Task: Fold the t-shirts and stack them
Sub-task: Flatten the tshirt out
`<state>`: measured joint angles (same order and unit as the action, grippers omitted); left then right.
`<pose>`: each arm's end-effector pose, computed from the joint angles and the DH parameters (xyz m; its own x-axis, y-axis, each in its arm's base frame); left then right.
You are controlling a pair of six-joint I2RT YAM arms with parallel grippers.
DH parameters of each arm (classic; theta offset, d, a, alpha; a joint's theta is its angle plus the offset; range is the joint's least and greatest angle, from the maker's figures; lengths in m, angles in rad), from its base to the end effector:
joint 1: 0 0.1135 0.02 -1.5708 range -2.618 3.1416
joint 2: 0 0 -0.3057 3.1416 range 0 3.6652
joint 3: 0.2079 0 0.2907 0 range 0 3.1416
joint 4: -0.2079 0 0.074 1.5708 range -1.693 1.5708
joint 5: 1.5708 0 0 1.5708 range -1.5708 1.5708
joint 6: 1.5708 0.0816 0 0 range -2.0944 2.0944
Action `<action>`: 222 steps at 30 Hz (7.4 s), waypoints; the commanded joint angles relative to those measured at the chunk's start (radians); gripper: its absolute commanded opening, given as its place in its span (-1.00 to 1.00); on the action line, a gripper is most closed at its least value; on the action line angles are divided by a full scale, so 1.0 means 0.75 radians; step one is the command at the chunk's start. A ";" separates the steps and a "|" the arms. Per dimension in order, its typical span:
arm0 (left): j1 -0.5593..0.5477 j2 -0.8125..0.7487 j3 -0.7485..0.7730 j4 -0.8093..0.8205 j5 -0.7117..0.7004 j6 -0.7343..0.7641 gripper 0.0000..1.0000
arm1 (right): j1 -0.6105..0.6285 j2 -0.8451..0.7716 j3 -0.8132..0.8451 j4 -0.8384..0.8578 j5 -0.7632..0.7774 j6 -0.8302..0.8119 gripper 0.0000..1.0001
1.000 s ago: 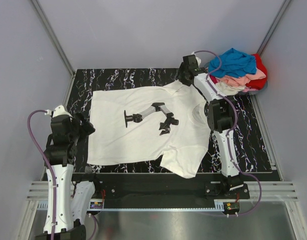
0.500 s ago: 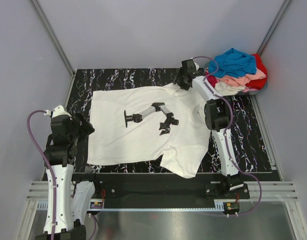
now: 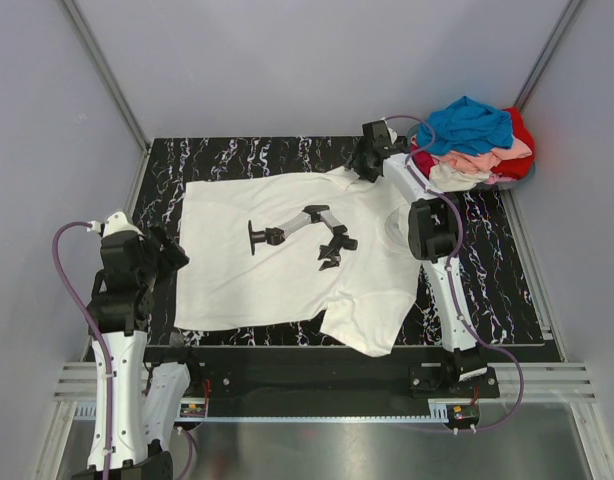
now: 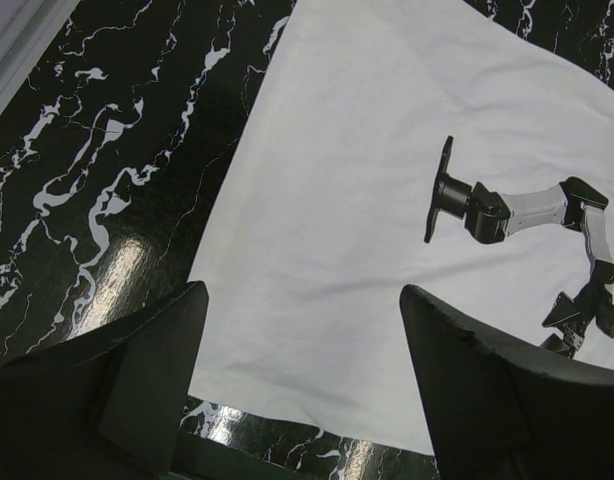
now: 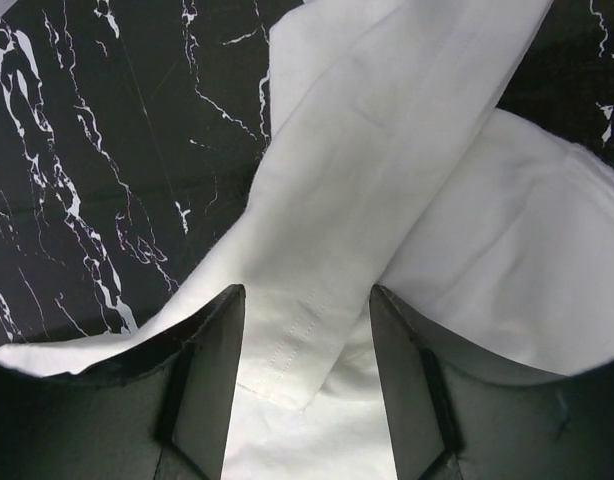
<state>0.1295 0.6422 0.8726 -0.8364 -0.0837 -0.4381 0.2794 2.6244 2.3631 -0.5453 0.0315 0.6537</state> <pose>0.1638 0.0282 0.3315 -0.4280 -0.4820 -0.7645 -0.4178 0.8556 -0.3056 0.6578 0.1861 0.1368 -0.7058 0.4299 -0.5631 0.2198 0.8885 0.4027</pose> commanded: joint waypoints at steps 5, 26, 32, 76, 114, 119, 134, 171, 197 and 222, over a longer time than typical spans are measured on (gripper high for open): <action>-0.003 -0.020 -0.012 0.054 -0.029 -0.003 0.66 | -0.004 0.068 0.164 0.021 -0.038 0.028 0.22; -0.003 -0.057 -0.012 0.048 -0.048 -0.009 0.66 | 0.083 0.297 0.414 0.886 -0.055 0.466 0.29; -0.003 -0.077 -0.012 0.046 -0.060 -0.015 0.66 | 0.149 0.379 0.567 1.024 0.197 0.391 0.52; -0.011 -0.155 0.008 0.035 -0.158 0.012 0.63 | 0.008 0.000 -0.079 0.430 -0.308 0.243 0.63; 0.097 -0.200 -0.016 0.072 -0.099 0.026 0.60 | 0.102 -0.171 0.072 0.760 -0.134 0.000 1.00; 0.097 -0.153 -0.010 0.070 -0.087 0.028 0.59 | 0.102 -0.739 -0.515 0.609 0.019 -0.029 1.00; -0.451 0.305 0.070 -0.212 -0.244 -0.291 0.53 | 0.498 -1.879 -1.759 -0.324 0.349 0.331 0.96; -0.381 0.234 -0.548 -0.165 -0.381 -1.173 0.44 | 0.953 -2.165 -2.324 0.019 0.527 0.574 0.99; -0.353 0.083 -0.579 0.017 -0.488 -1.025 -1.00 | 1.055 -1.765 -2.189 -0.584 0.236 0.736 0.63; -0.351 0.001 -0.511 -0.049 -0.486 -0.970 -1.00 | 0.801 -1.431 -2.292 -0.130 0.085 0.442 0.04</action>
<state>-0.1387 0.6460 0.4397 -0.8772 -0.4065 -1.1786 0.8841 1.4666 0.7204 -0.8539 0.0296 0.9997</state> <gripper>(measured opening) 0.016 0.493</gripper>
